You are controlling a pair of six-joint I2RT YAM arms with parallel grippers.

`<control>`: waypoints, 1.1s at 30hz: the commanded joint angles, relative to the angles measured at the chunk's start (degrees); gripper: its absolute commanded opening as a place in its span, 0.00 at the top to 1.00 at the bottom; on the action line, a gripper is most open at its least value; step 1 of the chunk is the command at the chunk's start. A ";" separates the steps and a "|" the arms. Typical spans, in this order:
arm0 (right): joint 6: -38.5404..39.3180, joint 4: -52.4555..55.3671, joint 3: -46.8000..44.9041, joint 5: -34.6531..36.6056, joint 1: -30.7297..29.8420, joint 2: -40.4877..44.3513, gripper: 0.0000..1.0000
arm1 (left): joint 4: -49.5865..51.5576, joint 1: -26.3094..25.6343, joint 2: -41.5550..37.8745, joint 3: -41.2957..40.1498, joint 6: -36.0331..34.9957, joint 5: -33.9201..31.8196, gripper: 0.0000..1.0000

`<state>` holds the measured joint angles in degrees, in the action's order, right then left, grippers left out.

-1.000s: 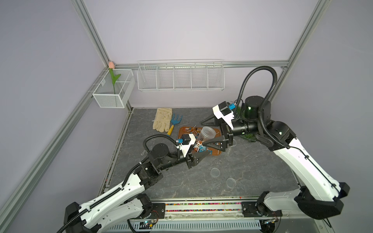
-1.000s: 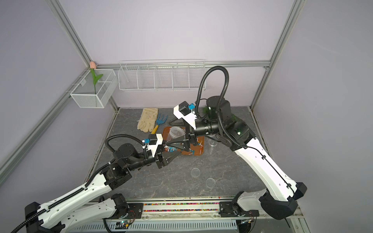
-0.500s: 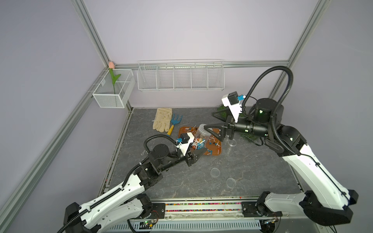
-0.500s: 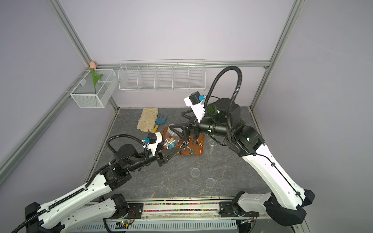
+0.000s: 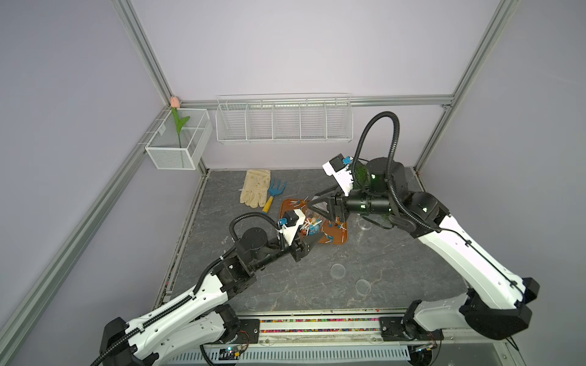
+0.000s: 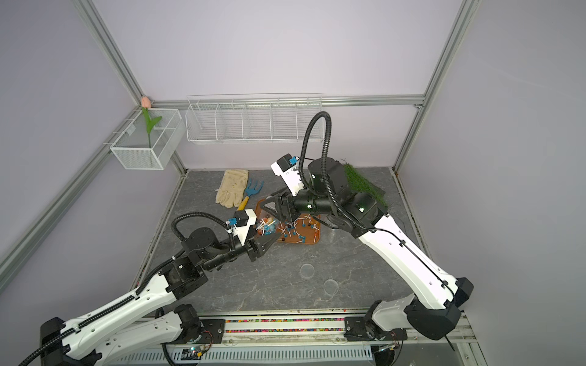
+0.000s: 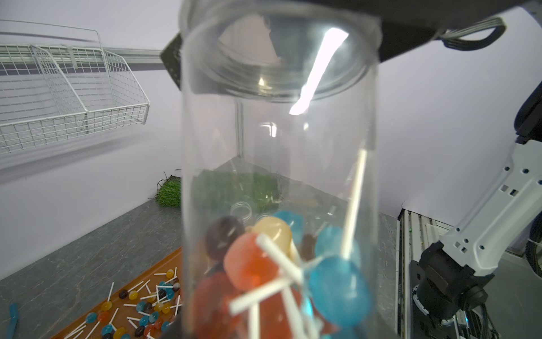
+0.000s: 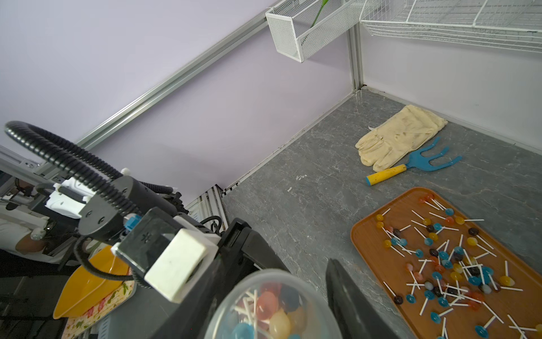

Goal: Pour the candies out of the jar
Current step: Unscrew the lid from the jar.

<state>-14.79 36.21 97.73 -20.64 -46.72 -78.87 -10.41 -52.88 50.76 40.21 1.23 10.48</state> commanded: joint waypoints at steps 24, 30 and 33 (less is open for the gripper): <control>24.37 -2.53 4.32 -31.17 2.81 1.13 0.48 | -1.90 0.15 -1.85 1.05 2.98 11.99 0.55; 22.52 -4.35 3.01 -29.54 2.75 1.57 0.02 | -4.22 0.15 -2.58 -0.80 3.43 9.64 0.55; 22.18 -6.48 1.51 -24.08 2.81 4.28 0.11 | -4.66 0.15 -3.01 -1.83 3.05 7.65 0.55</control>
<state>7.70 33.34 100.25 -47.18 -43.86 -77.58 -13.61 -52.88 48.80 39.24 3.90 20.51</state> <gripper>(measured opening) 0.894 0.521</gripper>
